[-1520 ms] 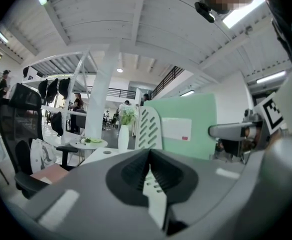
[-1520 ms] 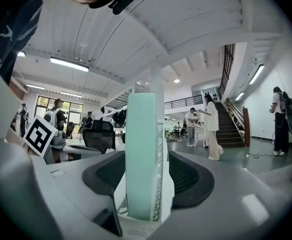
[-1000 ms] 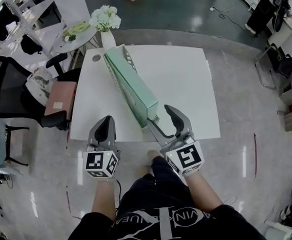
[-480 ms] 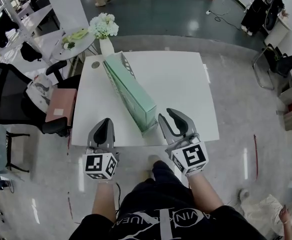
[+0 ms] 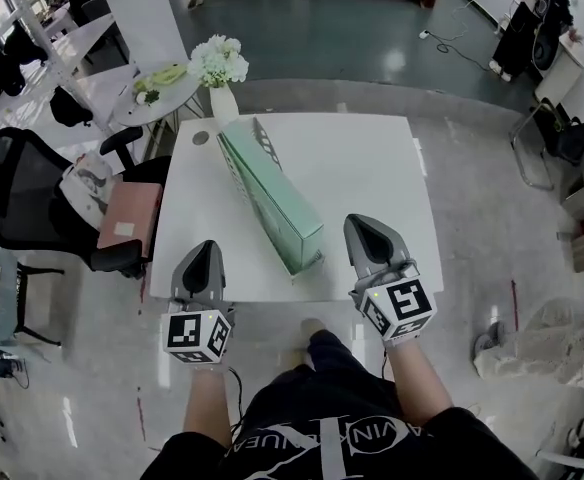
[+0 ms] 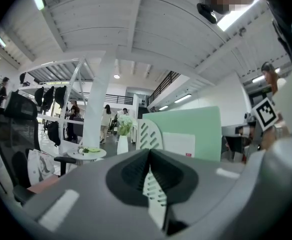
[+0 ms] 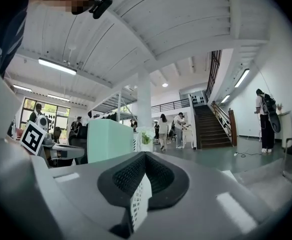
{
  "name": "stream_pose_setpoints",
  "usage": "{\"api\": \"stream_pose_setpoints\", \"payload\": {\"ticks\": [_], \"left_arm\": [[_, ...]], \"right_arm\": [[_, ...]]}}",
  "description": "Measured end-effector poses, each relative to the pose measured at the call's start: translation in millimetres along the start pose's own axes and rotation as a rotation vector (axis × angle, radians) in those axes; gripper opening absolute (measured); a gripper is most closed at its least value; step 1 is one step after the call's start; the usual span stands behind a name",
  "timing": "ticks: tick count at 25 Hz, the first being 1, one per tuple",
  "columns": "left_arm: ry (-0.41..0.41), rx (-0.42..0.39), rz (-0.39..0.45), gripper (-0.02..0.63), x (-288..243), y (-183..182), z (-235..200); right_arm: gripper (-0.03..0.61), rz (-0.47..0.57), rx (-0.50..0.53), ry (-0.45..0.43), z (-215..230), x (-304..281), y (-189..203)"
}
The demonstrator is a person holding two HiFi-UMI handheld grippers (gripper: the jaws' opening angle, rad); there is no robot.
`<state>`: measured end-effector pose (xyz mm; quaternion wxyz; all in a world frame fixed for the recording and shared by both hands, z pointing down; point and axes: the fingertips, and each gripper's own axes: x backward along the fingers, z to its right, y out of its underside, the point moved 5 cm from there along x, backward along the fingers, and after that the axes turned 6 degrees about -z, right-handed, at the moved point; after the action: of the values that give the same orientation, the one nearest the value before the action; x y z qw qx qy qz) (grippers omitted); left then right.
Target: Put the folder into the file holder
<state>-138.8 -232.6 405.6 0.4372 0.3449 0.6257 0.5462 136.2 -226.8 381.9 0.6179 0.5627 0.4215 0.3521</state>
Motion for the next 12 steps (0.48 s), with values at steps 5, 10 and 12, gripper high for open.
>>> {"api": "stream_pose_setpoints", "payload": {"ticks": [5, 10, 12], "left_arm": [[-0.017, 0.002, 0.008, 0.000, -0.7, -8.1, -5.8], [-0.039, -0.001, 0.020, 0.000, -1.1, -16.1, -10.4], [-0.053, -0.005, 0.025, 0.000, -0.9, -20.3, -12.6]], "right_arm": [[0.005, -0.011, 0.002, -0.023, 10.0, -4.5, -6.4], [0.005, -0.011, 0.001, -0.036, 19.2, -9.9, -14.9], [0.005, -0.010, 0.001, -0.041, 22.2, -11.6, -18.5]]}}
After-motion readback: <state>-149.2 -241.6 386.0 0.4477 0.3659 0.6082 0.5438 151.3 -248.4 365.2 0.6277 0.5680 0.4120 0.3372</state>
